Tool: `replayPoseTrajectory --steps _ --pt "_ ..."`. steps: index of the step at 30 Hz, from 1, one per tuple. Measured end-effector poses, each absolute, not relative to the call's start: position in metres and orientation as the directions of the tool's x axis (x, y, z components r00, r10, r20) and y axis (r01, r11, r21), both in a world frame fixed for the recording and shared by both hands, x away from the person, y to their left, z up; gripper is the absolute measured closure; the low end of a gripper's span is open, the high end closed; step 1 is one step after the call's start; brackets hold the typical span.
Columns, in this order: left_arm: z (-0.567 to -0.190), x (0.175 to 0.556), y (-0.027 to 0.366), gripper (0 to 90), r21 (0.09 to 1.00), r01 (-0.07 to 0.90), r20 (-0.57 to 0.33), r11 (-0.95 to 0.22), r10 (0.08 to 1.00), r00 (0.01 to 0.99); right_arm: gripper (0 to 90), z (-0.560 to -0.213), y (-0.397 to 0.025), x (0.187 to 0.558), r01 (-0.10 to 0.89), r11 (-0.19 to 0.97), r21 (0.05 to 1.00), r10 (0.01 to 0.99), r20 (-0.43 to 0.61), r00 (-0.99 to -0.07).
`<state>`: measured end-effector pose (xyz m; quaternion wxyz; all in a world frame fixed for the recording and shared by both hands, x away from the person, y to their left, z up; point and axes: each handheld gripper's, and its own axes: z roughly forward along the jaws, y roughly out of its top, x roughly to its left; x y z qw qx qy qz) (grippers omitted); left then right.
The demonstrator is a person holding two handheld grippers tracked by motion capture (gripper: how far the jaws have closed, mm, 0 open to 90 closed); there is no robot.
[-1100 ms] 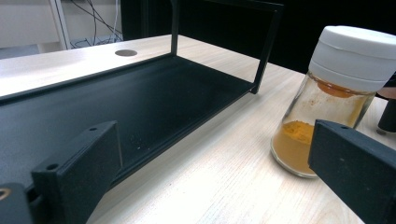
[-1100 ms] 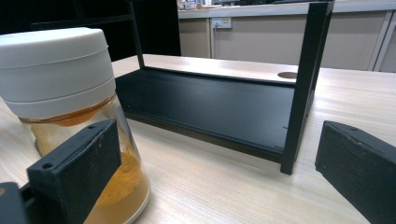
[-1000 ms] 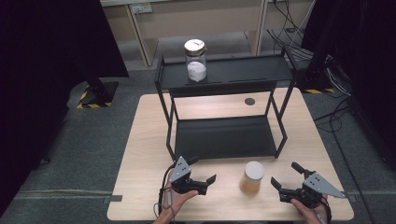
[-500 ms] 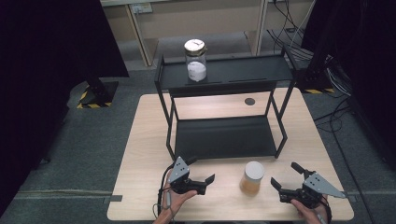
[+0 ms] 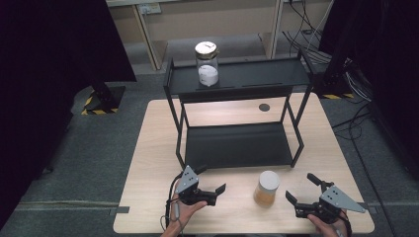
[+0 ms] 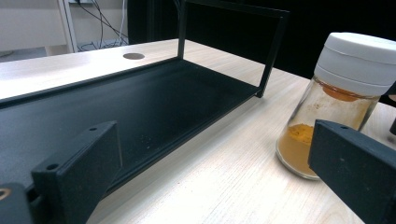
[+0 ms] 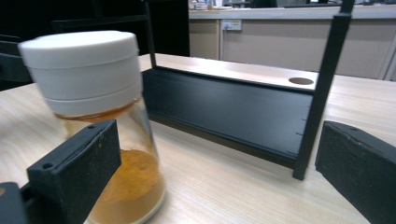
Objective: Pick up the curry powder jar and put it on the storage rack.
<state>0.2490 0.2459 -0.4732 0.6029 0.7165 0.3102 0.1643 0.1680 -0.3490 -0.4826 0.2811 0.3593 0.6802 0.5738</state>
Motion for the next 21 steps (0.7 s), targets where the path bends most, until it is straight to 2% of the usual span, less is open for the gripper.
replayPoseTrajectory --steps 10,21 --pt "-0.474 0.249 0.246 2.0 0.965 0.251 -0.143 -0.079 0.642 0.753 0.4 -0.480 -0.341 0.165 0.143 0.118 0.983 0.753 0.005 -0.658" --pt "-0.476 0.250 0.246 2.0 0.963 0.259 -0.156 -0.070 0.639 0.753 0.4 -0.479 -0.328 0.170 0.131 0.134 0.982 0.725 -0.008 -0.688"
